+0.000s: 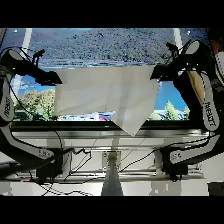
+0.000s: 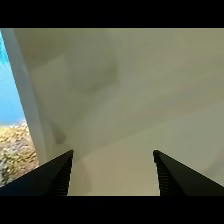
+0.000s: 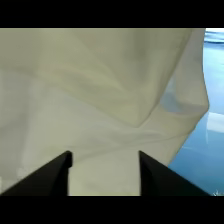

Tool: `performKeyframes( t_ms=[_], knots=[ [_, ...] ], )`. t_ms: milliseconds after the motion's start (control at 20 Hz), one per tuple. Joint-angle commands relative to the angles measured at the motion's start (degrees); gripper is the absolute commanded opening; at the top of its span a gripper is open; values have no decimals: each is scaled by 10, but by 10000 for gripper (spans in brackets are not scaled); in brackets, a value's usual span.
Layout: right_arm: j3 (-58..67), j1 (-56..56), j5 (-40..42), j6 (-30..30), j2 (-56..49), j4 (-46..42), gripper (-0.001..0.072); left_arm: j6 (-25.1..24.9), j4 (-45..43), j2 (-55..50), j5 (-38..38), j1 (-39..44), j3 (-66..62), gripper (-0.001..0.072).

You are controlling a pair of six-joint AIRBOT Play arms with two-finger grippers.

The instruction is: Fold the clothes and pants, and hang the long-sleeved shirts on hangers.

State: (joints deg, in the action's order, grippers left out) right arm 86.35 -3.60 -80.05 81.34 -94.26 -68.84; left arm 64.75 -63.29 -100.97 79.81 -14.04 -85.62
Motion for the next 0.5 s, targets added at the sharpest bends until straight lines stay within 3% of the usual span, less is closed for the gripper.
performKeyframes(
  t_ms=[0, 150, 200, 250, 450],
  knots=[
    [0, -3, 1, -3, 23, -32, 321, 33, 23, 13, 12, -12, 0, 526],
    [-25, -14, -27, -30, 90, -99, 300, 24, 22, 85, 15, -58, 1, 519],
    [-56, -25, -25, -32, 123, -101, 300, 10, 20, 120, 19, -83, 8, 443],
    [-106, -40, -19, -42, 164, -95, 300, -12, 21, 157, 21, -110, 28, 403],
    [-404, -85, 75, -43, 337, -24, 301, -57, 62, 315, -50, -239, 217, 404]
  ],
)
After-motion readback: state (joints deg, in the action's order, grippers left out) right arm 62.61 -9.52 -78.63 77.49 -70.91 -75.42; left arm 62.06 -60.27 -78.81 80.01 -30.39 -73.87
